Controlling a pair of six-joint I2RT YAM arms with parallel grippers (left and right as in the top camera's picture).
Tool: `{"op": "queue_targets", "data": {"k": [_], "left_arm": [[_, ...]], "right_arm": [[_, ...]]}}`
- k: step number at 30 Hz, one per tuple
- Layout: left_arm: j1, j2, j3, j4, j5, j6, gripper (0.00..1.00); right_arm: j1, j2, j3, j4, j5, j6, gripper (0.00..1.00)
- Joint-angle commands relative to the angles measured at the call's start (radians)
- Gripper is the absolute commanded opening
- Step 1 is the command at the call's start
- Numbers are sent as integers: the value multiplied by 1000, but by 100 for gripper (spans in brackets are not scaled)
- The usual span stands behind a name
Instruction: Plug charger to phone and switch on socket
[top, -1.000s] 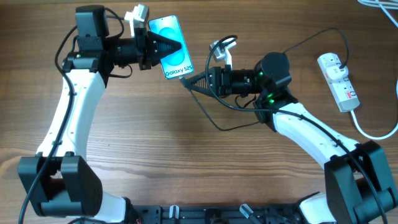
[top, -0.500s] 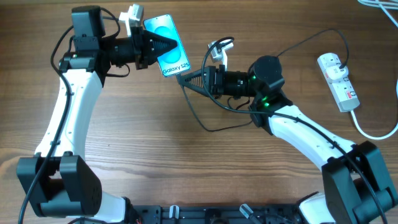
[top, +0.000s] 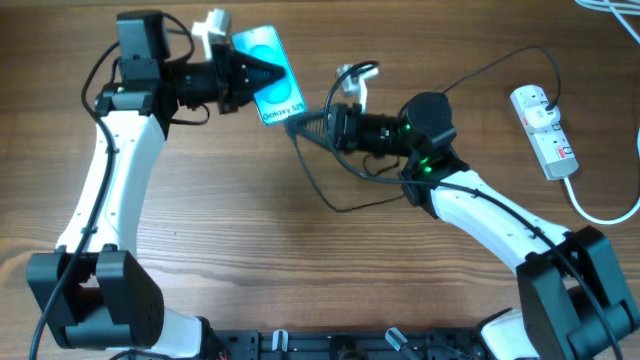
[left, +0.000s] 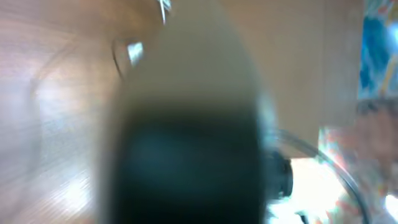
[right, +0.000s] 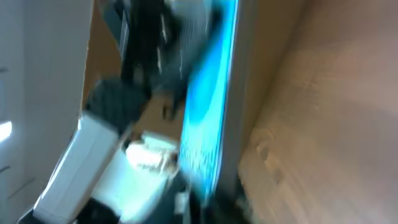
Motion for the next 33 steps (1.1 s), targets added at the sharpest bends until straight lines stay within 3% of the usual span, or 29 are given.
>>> {"op": "queue_targets", "data": {"k": [1, 3, 5, 11, 16, 18, 28, 33], "left_arm": [[-33, -10, -8, -3, 77, 24, 4], [-26, -10, -8, -2, 53, 24, 4], [-18, -10, -8, 3, 34, 24, 4], [-17, -10, -8, 16, 30, 24, 4], [-26, -10, -8, 15, 35, 24, 4], [-33, -10, -8, 15, 35, 24, 4], [-66, -10, -8, 8, 55, 24, 4], [-81, -10, -8, -3, 129, 103, 4]], "right_arm": [[-19, -13, 35, 11, -6, -103, 67], [-25, -13, 35, 13, -113, -110, 68], [-26, -13, 35, 13, -213, -108, 60], [-26, -13, 35, 15, -330, -53, 25], [-25, -13, 35, 16, -317, -37, 23], [-25, -13, 35, 16, -285, -37, 4], [-25, -13, 35, 17, -153, 17, 4], [-25, -13, 35, 16, -134, 31, 5]]}}
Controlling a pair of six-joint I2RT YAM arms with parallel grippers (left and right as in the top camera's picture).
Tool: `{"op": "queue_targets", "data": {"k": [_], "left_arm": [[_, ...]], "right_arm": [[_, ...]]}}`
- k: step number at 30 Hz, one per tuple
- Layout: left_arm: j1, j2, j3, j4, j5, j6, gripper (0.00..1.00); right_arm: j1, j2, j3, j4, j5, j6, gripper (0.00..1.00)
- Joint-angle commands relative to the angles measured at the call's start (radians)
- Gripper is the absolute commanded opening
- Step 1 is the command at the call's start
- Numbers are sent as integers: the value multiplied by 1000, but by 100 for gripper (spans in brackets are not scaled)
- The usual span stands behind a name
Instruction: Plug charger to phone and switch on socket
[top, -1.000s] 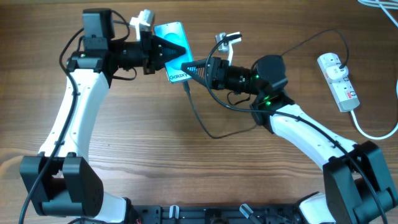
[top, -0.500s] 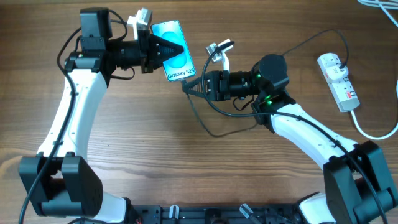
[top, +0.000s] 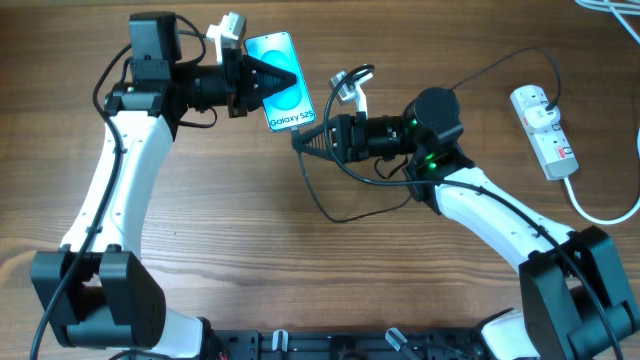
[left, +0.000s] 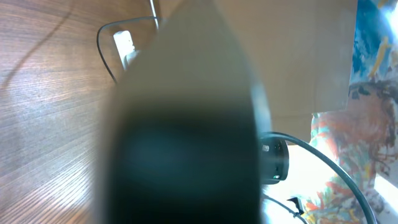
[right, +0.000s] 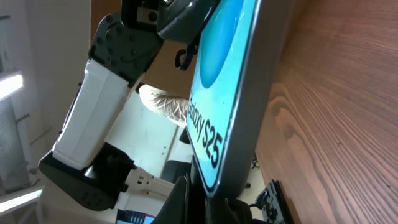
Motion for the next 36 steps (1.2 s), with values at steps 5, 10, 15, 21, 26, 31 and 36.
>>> {"op": "queue_targets", "data": {"k": [5, 10, 15, 21, 26, 31, 36], "left_arm": [[-60, -10, -5, -15, 146, 113, 4], [-60, -10, -5, -27, 146, 114, 4], [-62, -10, -5, -35, 142, 114, 4], [-84, -10, -5, -136, 127, 215, 4], [-84, -10, -5, -135, 99, 215, 4], [-83, -10, -5, -135, 100, 215, 4], [-86, -10, -5, -135, 100, 215, 4]], "right_arm": [[-13, -13, 24, 21, 114, 30, 4], [-50, -13, 24, 25, 90, 58, 4], [-50, -13, 24, 25, 124, 67, 4], [-50, -13, 24, 25, 142, 67, 4], [-53, -13, 24, 26, 80, 59, 30], [-91, -13, 24, 22, -34, -58, 82], [-148, -13, 24, 21, -123, -87, 85]]}}
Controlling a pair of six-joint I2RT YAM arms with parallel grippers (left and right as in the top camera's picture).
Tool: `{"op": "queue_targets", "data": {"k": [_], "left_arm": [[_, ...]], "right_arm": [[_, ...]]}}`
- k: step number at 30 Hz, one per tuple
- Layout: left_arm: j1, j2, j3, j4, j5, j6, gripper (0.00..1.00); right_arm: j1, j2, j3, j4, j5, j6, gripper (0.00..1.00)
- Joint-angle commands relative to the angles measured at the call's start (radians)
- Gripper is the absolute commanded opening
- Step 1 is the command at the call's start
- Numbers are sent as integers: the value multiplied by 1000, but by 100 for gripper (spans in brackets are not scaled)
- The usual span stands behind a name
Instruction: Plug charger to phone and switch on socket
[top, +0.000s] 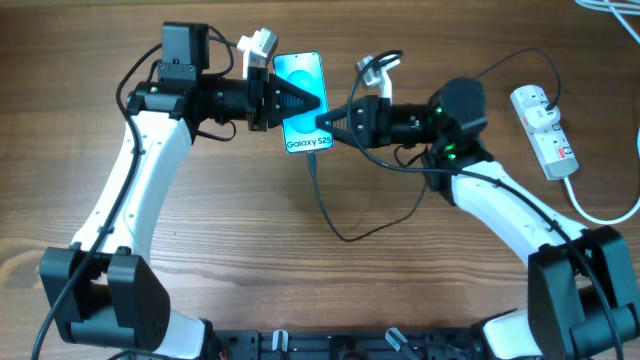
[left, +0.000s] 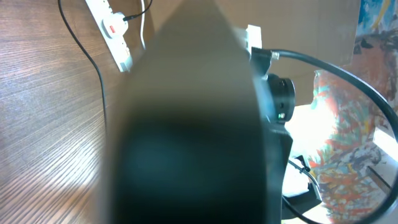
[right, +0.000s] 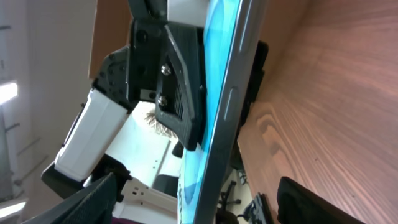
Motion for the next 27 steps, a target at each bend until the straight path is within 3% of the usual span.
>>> {"op": "queue_targets", "data": {"k": [1, 4, 7, 15, 21, 27], "left_arm": [[-4, -10, -5, 3, 47, 24, 4], [-17, -10, -5, 3, 43, 27, 4], [-36, -10, -5, 2, 4, 27, 4], [-106, -10, -5, -54, -156, 27, 4], [-106, -10, -5, -54, -155, 27, 4], [-106, -10, -5, -53, -155, 27, 4]], "right_arm": [[-36, -13, 21, 5, -100, -76, 85], [-37, -13, 21, 5, -124, -85, 82], [-37, -13, 21, 5, -124, -85, 70], [-37, -12, 21, 5, -164, -85, 47], [-37, -12, 7, -25, -234, -164, 39], [-37, -12, -19, -56, -233, -163, 24]]}}
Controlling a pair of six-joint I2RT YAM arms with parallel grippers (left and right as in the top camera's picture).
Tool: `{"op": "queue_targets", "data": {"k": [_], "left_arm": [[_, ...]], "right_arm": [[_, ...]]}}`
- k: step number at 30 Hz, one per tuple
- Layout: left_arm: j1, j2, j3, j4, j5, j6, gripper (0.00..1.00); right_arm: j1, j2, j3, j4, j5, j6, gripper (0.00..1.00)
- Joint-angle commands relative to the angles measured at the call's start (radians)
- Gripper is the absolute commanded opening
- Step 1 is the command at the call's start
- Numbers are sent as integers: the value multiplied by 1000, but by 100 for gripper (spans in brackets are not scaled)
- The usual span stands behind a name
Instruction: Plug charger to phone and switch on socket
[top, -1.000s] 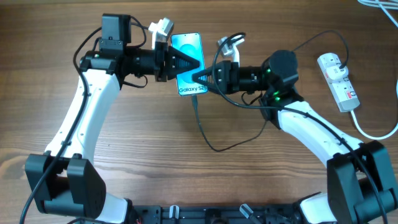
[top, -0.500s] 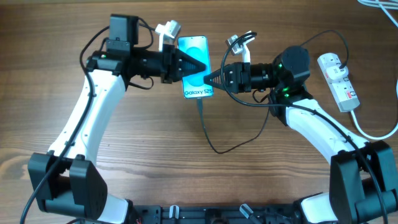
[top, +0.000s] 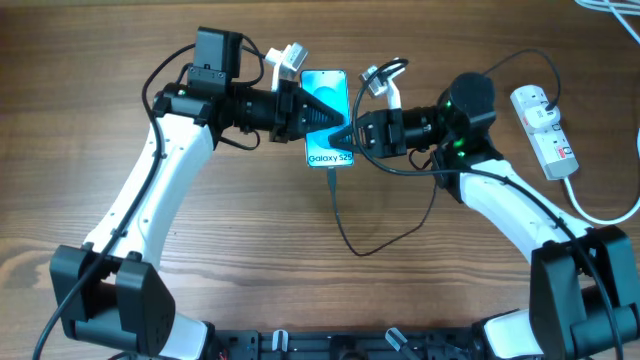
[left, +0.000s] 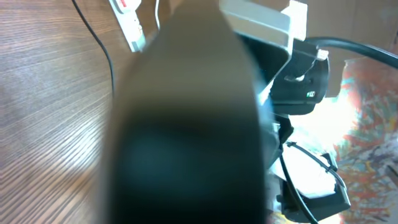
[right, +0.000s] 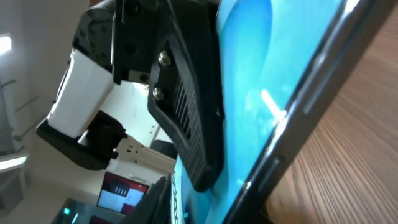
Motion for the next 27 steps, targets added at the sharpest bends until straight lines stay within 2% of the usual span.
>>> {"op": "queue_targets", "data": {"k": [1, 3, 5, 8, 9, 11, 13, 14, 15, 17, 20, 22, 27], "left_arm": [[1, -8, -5, 0, -47, 20, 4], [1, -8, -5, 0, -48, 20, 4], [1, -8, -5, 1, -55, 20, 4], [1, -8, -5, 0, -102, 19, 7], [1, -8, -5, 0, -129, 19, 11], [1, -8, -5, 0, -181, 19, 35], [1, -8, -5, 0, -225, 19, 48], [1, -8, -5, 0, -270, 19, 71], [2, -8, -5, 0, -299, 16, 86], [2, -8, -5, 0, -332, 16, 99], [2, -8, -5, 0, -347, 16, 100], [5, -8, -5, 0, -368, 16, 100], [43, -8, -5, -4, -372, 16, 100]], "right_arm": [[4, -12, -7, 7, -40, -32, 22], [4, -12, -7, 6, -39, -32, 10], [4, -12, -6, 7, -40, -32, 5], [4, -12, -6, 6, -40, -32, 4], [4, -12, -7, 6, -40, -32, 4], [4, -12, -6, 1, -40, -32, 4], [4, -12, -7, -1, -40, -32, 4], [4, -12, -6, -1, -39, -33, 4], [4, -12, -6, -1, -39, -32, 4], [4, -12, -7, -2, -39, -33, 4], [4, -12, -7, -32, -14, -60, 4], [4, -12, -7, -111, 23, -111, 4], [4, -11, -7, -555, 265, -415, 4]]}}
